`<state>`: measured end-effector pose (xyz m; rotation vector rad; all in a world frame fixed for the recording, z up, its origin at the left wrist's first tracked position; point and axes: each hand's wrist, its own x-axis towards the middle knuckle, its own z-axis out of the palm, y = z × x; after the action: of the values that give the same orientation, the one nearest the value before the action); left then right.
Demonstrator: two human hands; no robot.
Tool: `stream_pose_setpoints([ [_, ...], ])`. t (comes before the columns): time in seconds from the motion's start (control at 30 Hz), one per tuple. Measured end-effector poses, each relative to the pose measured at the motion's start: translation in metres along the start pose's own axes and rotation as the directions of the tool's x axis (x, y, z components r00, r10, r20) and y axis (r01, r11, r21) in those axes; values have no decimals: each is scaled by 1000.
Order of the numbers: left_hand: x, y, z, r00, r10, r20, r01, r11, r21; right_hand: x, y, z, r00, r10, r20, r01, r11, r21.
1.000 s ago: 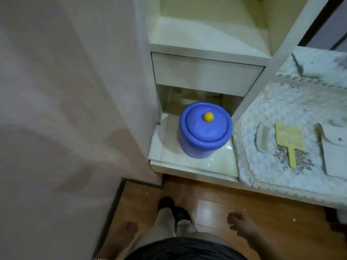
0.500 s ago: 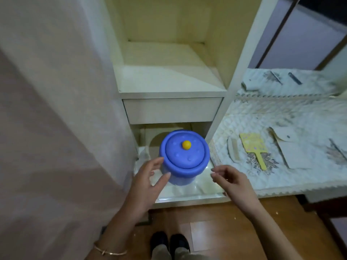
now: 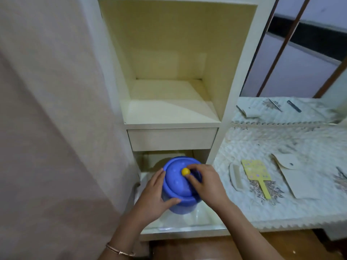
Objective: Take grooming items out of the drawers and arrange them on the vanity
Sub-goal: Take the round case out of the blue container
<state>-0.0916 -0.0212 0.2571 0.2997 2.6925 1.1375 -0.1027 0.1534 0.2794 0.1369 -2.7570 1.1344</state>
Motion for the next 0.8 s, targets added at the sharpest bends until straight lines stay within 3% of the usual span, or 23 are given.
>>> stream_pose_setpoints([
  [0.2,3,1,-3,999,-28,43,27,999,41,4,3,0,999,-33,28,35,998,-59],
  [0.3,6,5,-9,1000,12,-1,-12,998,56,4,7,-15,995,85,-42,-77,983,164],
  [0.37,10,12,-11,999,38,-18,-36,996,77,3,14,-29,975,208,-76,-169,921,352],
  [0.53,33,37,-6,981,28,192,-80,959,270,-5,22,-56,953,296,-57,-232,841,488],
  [0.63,46,57,-5,935,-34,352,-105,924,367,-13,26,-59,944,328,-47,-261,823,505],
  [0.8,65,69,0,849,-157,504,-114,877,466,-25,36,-66,927,372,-54,-284,787,548],
])
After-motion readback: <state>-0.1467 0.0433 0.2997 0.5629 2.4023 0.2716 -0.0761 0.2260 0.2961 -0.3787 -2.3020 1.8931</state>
